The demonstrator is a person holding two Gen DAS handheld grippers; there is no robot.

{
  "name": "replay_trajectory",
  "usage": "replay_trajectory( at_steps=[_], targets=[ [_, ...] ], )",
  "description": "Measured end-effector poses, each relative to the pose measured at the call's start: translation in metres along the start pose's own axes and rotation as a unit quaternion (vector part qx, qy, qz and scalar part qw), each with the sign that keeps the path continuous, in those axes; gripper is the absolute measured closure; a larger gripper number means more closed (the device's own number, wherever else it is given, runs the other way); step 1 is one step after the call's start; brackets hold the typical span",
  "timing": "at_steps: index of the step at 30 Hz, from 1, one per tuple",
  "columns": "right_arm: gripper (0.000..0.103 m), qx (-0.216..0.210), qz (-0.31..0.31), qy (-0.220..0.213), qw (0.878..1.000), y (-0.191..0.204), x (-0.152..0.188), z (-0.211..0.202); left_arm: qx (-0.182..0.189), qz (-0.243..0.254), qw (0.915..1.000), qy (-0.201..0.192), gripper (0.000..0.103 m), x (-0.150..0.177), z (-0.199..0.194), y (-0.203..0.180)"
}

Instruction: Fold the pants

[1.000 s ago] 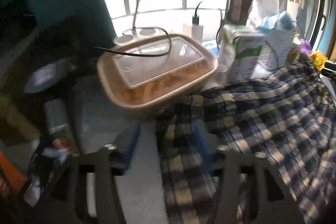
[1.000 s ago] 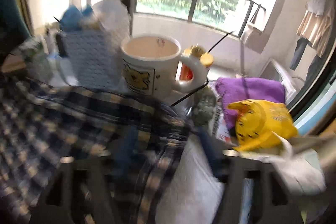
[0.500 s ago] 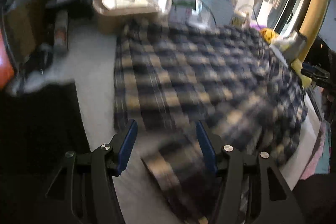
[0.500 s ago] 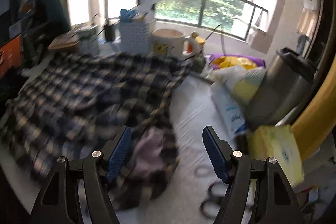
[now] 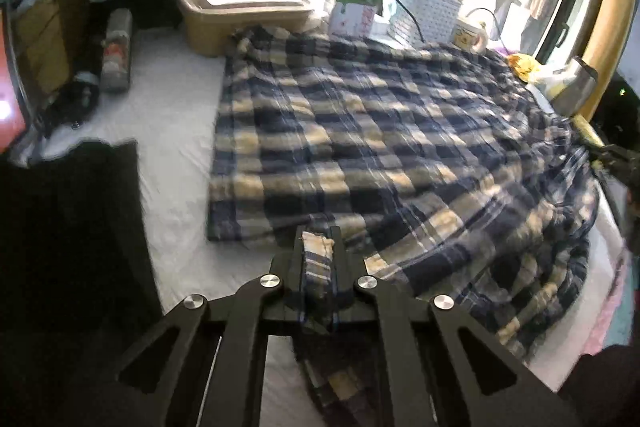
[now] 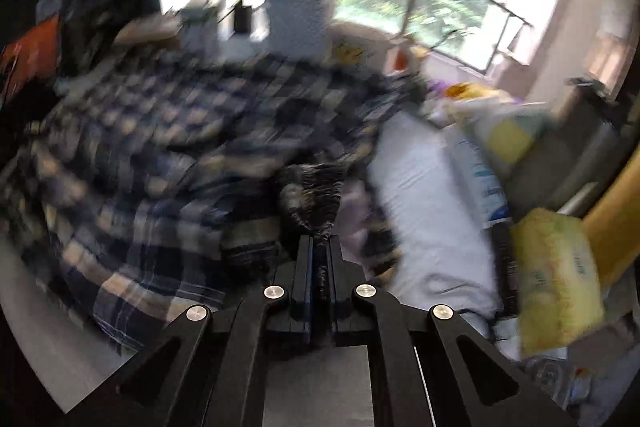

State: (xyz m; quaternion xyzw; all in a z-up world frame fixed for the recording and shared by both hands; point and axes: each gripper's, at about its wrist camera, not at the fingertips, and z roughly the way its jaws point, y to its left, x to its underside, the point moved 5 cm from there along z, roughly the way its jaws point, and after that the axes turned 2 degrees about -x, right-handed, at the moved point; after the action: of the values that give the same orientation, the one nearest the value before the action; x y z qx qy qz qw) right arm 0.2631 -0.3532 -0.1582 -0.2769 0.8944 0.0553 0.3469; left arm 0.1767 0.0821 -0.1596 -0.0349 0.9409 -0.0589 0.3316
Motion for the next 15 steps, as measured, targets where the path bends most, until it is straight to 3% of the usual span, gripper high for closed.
replay_trajectory(
  at_steps=[6,9,10,12,15],
  targets=[
    [0.098,0.037,0.059,-0.018,0.997,-0.048,-0.011,-0.012,-0.017,0.006,0.9993,-0.031,0.096,-0.036,0.004,0.009],
    [0.098,0.033,0.076,-0.012,0.996,-0.059,-0.008,-0.003,-0.006,-0.009,0.9997,-0.022,0.089,-0.052,0.02,0.021],
    [0.098,0.035,0.078,-0.01,0.996,-0.06,-0.007,0.001,-0.008,-0.012,0.9997,-0.02,0.082,-0.055,0.022,0.024],
    [0.098,0.037,0.081,-0.002,0.996,-0.064,-0.003,0.012,-0.021,-0.016,0.9992,-0.03,0.044,-0.057,0.014,0.029],
    [0.098,0.03,0.091,-0.006,0.995,-0.067,0.003,0.022,-0.014,-0.026,0.9982,-0.053,0.032,-0.047,-0.014,0.034]
  ],
)
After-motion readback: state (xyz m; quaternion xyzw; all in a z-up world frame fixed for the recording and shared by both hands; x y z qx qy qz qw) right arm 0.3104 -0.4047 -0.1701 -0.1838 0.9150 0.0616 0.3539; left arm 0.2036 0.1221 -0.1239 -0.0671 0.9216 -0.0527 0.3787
